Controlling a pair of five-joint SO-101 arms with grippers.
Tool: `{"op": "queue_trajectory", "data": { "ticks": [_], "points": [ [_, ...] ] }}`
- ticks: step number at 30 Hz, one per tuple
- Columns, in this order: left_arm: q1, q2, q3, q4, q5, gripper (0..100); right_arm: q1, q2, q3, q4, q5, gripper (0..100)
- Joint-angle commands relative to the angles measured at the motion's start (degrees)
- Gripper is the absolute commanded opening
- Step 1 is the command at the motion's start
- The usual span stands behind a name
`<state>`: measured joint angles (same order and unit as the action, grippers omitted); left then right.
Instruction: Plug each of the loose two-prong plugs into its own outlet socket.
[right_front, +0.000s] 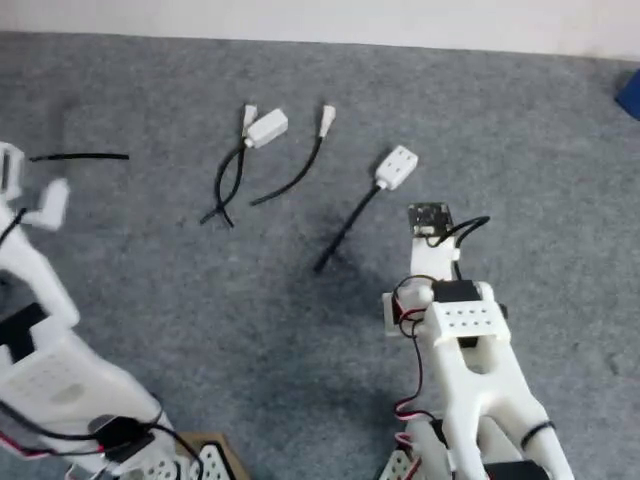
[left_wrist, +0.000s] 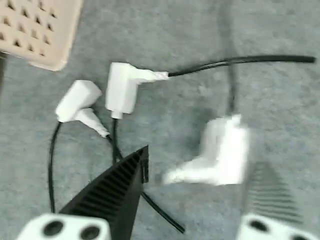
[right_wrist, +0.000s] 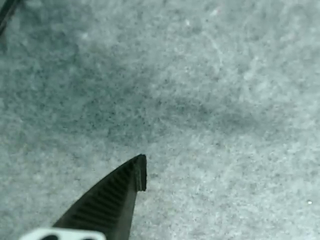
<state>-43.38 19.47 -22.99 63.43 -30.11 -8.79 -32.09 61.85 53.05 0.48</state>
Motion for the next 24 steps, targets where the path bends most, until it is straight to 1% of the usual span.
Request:
{"op": "queue_trajectory", "data": {
  "ticks": [1, 4, 6, 9, 11, 13, 16, 18, 21, 24],
  "points": [
    [-2.2, -1.2, -0.1, -4.7, -0.4, 41, -0.5, -1.4, -0.5, 0.3, -0.4, 56.8],
    [-2.8, 0.0, 0.0, -4.8, -0.4, 41, -0.5, -1.4, -0.5, 0.3, -0.4, 56.8],
    [-2.2, 0.9, 0.0, -2.8, -0.4, 41, -0.5, -1.5, -0.5, 0.3, -0.4, 56.8],
    [2.3, 1.8, 0.0, 5.6, -0.4, 41, -0.3, -1.8, -0.5, 0.3, -0.4, 56.8],
    [7.3, 2.2, 0.0, 10.3, -0.2, 41, -0.1, -1.8, -0.5, 0.3, -0.4, 56.8],
    [13.1, 2.7, 0.0, 12.5, 0.4, 41, 0.8, -1.9, -0.5, 0.3, -0.4, 56.8],
    [22.1, 3.2, -0.7, 12.6, 6.2, 41, 5.8, -1.9, -1.5, 0.5, -0.4, 56.8],
    [28.2, 3.5, -1.9, 12.2, 9.2, 41, 9.4, -1.9, -4.6, 0.8, -0.3, 56.8],
    [36.4, 5.0, -4.5, 10.5, 10.5, 41, 10.9, -1.9, -9.4, 3.5, 2.1, 56.8],
    [41.9, 9.6, -8.1, 8.4, 10.5, 41, 10.9, -1.8, -13.1, 2.8, 2.9, 56.8]
  ]
}}
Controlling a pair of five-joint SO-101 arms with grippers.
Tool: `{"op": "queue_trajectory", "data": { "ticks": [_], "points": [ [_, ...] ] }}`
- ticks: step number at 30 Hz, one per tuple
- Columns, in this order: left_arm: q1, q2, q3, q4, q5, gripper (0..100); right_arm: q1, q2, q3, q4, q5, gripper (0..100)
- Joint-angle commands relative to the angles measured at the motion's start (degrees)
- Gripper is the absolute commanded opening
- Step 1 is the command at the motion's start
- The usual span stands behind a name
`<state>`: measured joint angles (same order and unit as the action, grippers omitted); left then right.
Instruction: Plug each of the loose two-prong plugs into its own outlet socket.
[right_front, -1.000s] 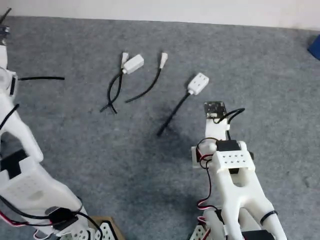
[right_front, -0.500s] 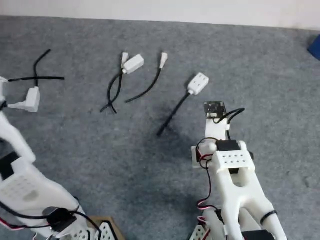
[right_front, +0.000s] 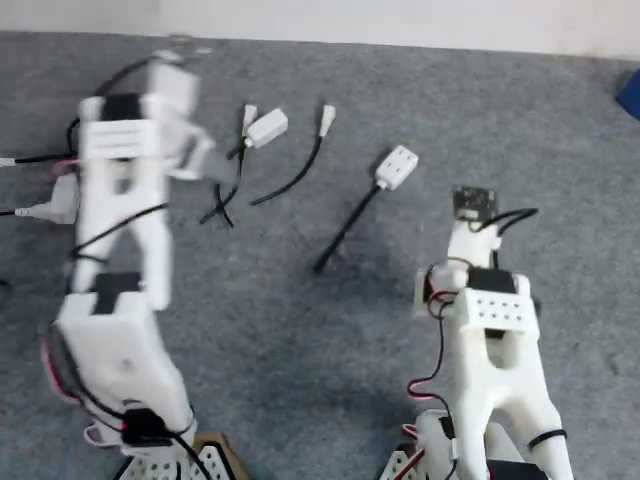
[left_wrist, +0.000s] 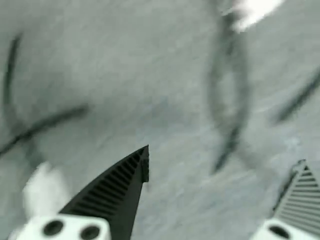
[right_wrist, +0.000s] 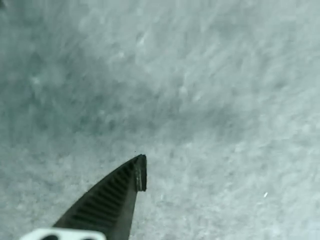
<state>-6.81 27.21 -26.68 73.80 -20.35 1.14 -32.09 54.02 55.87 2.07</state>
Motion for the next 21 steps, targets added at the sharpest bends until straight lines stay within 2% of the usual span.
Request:
{"op": "queue_trajectory", "data": {
  "ticks": [1, 6, 13, 17, 21],
  "points": [
    [6.3, 4.1, -6.0, -2.4, 0.8, 41, 0.9, -1.7, -6.2, -0.9, 1.3, 56.8],
    [7.3, 17.8, -20.4, -2.9, 0.4, 41, 0.3, -1.3, -10.2, -5.8, 4.5, 56.8],
    [3.1, 36.4, -45.3, -3.4, 0.4, 41, -4.5, -1.2, -9.5, -6.5, 4.4, 56.8],
    [1.1, 44.9, -55.3, -8.4, 0.4, 41, -8.9, -1.3, -5.5, -8.7, 4.4, 56.8],
    [0.8, 51.6, -58.3, -14.9, 0.4, 41, -9.8, -1.8, -2.1, -10.9, 4.4, 56.8]
  ]
}}
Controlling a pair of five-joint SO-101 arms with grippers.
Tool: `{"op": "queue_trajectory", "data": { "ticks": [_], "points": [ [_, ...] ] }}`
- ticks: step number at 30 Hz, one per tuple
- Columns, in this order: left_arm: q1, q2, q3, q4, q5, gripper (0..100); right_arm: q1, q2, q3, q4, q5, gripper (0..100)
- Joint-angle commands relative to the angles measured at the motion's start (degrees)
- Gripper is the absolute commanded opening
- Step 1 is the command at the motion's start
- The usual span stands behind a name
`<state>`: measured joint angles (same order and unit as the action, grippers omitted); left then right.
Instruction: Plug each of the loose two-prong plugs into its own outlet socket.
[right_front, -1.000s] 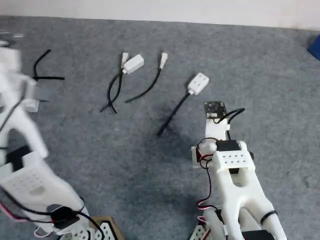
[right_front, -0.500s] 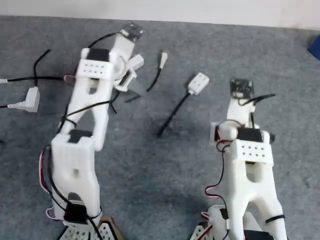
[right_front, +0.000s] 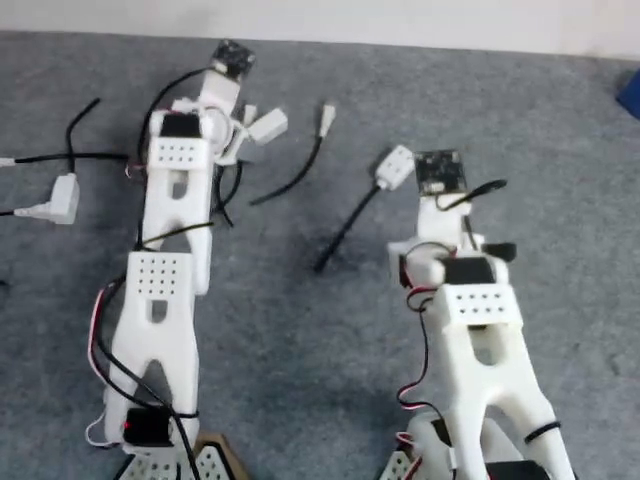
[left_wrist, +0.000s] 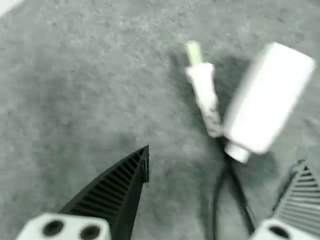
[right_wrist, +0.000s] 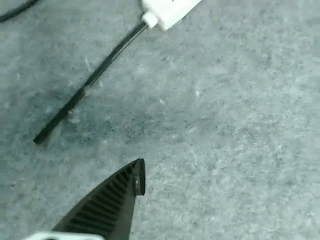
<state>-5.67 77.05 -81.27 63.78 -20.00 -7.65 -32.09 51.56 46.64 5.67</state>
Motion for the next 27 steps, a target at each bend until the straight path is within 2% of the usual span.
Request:
{"op": "queue_trajectory", "data": {
  "ticks": [1, 7, 10, 14, 16, 19, 23, 27],
  "points": [
    [-0.3, 3.4, -3.6, -7.0, 0.0, 41, -1.0, -1.8, 0.6, -1.7, 0.8, 56.8],
    [1.2, 10.1, -3.6, -9.8, -1.0, 41, -1.0, -1.6, 0.9, -1.7, 0.9, 56.8],
    [1.5, 11.2, -3.6, -6.6, -6.7, 33, -1.0, -1.5, 0.8, -1.7, 1.1, 56.8],
    [2.2, 11.3, -3.9, 1.5, -17.7, 10, -1.0, -1.6, 0.8, -1.6, 1.1, 56.8],
    [2.2, 11.0, -4.0, 7.5, -23.6, 2, -1.0, -1.5, 0.9, -1.5, 1.1, 56.8],
    [2.3, 10.9, -6.0, 15.7, -27.6, 1, -0.9, -1.3, 1.7, -0.5, 1.2, 56.8],
    [2.2, 10.9, -14.1, 26.4, -27.7, 1, -0.9, -1.8, 2.9, 1.2, 1.2, 56.8],
    [2.3, 7.3, -13.8, 33.8, -27.4, 0, -0.6, -1.9, 2.9, 3.3, 1.2, 56.8]
  ]
}}
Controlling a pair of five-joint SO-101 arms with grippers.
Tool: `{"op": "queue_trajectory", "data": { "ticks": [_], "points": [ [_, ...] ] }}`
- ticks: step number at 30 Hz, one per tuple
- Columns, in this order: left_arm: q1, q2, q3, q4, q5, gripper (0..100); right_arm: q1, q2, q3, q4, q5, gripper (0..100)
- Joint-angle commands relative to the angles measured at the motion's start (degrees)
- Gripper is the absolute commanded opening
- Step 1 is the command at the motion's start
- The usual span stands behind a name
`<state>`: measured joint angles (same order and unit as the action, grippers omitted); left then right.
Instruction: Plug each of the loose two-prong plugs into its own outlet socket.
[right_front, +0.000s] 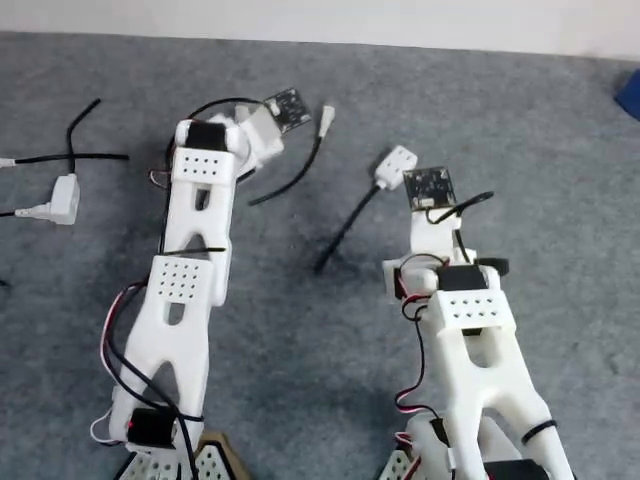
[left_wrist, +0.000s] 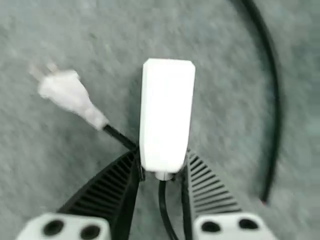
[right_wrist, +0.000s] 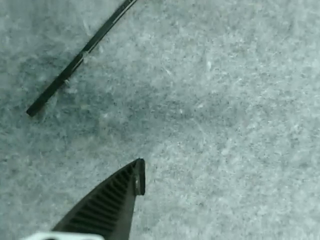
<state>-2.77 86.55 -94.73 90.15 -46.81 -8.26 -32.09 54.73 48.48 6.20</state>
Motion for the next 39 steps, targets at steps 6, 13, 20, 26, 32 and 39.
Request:
{"op": "queue_trajectory", "data": {
  "ticks": [6, 13, 20, 26, 32, 39],
  "points": [
    [-2.0, -12.6, 2.2, 12.5, 6.6, 0, 3.1, -1.2, -0.6, 2.3, 0.7, 56.8],
    [3.2, -40.6, 37.1, 12.5, 13.7, 0, 3.6, -1.3, -0.7, 8.9, 0.6, 56.8],
    [16.2, -79.1, 77.2, 12.2, 15.8, 0, 3.5, -1.2, 0.5, 10.6, 0.4, 56.8],
    [22.8, -90.4, 104.2, 5.5, 15.5, 0, 3.5, -1.2, 3.7, 8.7, 0.7, 56.8],
    [22.7, -90.4, 117.2, 0.4, 10.1, 0, 3.6, -1.3, 4.0, 8.7, 0.7, 56.8],
    [17.6, -89.4, 123.6, -5.0, 6.9, 8, 3.5, -1.3, 4.0, 8.9, 0.7, 56.8]
  ]
}}
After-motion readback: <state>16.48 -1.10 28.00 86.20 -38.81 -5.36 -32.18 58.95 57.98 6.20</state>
